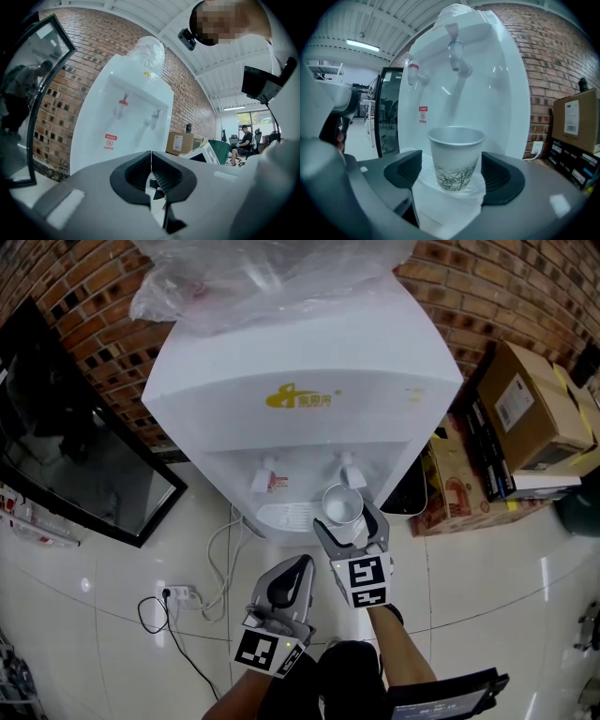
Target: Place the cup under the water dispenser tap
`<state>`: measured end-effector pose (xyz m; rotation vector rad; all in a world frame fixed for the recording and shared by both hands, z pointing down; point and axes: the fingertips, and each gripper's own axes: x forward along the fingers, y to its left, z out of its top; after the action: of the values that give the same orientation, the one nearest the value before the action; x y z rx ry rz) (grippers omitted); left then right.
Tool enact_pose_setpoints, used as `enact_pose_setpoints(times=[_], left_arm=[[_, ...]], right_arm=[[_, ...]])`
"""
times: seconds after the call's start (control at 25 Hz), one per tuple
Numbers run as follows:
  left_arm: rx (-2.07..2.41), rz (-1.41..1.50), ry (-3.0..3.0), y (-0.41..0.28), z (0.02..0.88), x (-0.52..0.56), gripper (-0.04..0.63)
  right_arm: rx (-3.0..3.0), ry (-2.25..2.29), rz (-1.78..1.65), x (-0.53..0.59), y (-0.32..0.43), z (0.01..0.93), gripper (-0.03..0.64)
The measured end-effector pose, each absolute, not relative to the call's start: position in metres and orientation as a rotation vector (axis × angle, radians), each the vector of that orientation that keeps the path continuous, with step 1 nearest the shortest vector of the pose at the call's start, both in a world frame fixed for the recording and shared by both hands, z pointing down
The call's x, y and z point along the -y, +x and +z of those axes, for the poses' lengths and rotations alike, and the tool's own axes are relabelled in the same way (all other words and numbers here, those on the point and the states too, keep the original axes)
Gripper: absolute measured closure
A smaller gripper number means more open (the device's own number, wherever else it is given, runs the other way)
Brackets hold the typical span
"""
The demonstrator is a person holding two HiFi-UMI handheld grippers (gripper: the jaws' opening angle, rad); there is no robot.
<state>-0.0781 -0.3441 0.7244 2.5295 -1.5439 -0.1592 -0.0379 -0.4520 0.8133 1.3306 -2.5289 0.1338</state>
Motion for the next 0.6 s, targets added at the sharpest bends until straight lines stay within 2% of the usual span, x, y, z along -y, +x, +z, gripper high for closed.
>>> enact_pose_setpoints(times=[0.24, 0.6], left_arm=[[1.542, -0.135, 2.508, -0.080, 0.714, 0.337, 0.609], [1.507, -0.117, 2.499, -0.072, 0.655, 0.324, 0.609]], right_arm=[[2.517, 1.368, 0.128, 0.443, -0.026, 0.799, 0.225], [2.501, 1.357, 0.147, 0.413, -0.021, 0.740, 0.227]])
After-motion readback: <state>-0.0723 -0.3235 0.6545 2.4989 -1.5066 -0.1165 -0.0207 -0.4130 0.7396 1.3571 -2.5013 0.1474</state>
